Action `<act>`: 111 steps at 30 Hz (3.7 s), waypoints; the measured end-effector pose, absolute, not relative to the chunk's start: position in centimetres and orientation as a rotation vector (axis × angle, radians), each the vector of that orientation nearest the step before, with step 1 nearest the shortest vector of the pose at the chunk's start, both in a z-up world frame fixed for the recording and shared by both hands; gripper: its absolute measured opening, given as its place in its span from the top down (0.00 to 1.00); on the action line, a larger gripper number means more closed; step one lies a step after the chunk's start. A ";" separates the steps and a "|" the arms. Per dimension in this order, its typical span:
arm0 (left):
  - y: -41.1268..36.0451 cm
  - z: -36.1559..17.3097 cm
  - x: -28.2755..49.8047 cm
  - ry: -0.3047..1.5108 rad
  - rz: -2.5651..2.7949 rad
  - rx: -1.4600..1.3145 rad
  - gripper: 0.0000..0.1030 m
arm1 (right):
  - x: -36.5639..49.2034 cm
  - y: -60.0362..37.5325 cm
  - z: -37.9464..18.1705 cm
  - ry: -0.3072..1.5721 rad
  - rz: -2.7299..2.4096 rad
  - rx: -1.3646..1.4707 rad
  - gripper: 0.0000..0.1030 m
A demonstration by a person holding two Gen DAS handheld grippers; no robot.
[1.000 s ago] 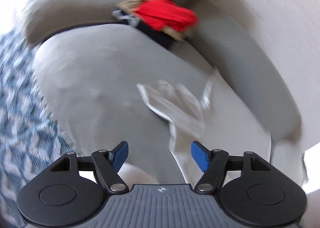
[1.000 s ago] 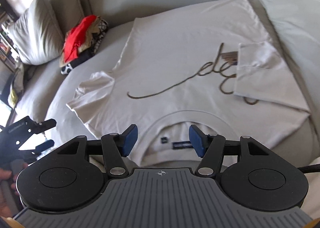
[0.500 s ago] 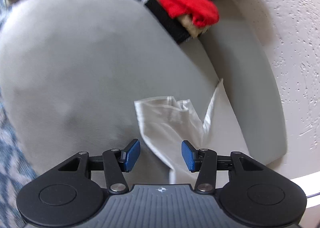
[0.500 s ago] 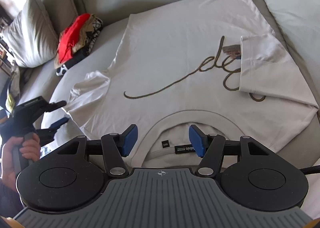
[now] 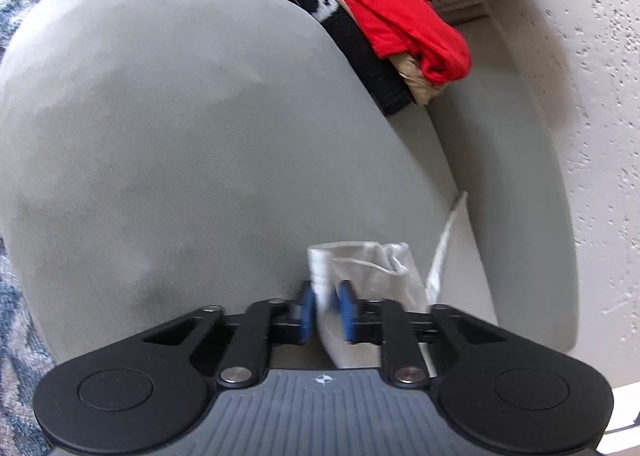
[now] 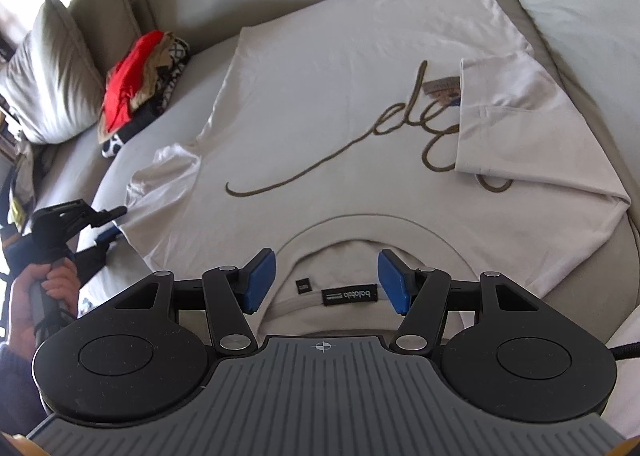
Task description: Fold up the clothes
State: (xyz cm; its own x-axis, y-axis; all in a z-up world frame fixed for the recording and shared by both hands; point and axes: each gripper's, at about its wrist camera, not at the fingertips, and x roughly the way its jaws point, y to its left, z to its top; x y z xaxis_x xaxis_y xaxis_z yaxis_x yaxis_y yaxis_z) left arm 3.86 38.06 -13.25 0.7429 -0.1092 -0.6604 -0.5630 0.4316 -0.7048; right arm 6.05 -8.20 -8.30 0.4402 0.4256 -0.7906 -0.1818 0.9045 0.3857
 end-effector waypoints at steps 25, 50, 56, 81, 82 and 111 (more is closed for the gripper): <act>6.7 -10.0 5.9 0.820 -0.087 0.471 0.74 | 6.0 -14.5 -9.1 1.034 0.327 0.419 0.39; 26.6 -10.3 3.4 0.879 0.210 -0.721 0.63 | 4.8 -16.0 -9.8 1.047 0.324 0.461 0.39; 26.1 -10.5 3.2 0.943 0.143 -0.730 0.65 | 4.7 -16.1 -9.6 1.039 0.324 0.453 0.39; 28.3 -13.0 5.2 1.010 0.030 -0.932 0.90 | 4.2 -16.4 -10.5 1.061 0.336 0.483 0.39; 28.0 -12.8 5.3 1.015 0.035 -0.901 0.92 | 4.2 -16.4 -10.5 1.062 0.336 0.485 0.39; 12.1 -9.0 1.1 0.941 0.012 0.013 0.67 | 5.4 -17.1 -10.0 0.914 0.146 0.159 0.60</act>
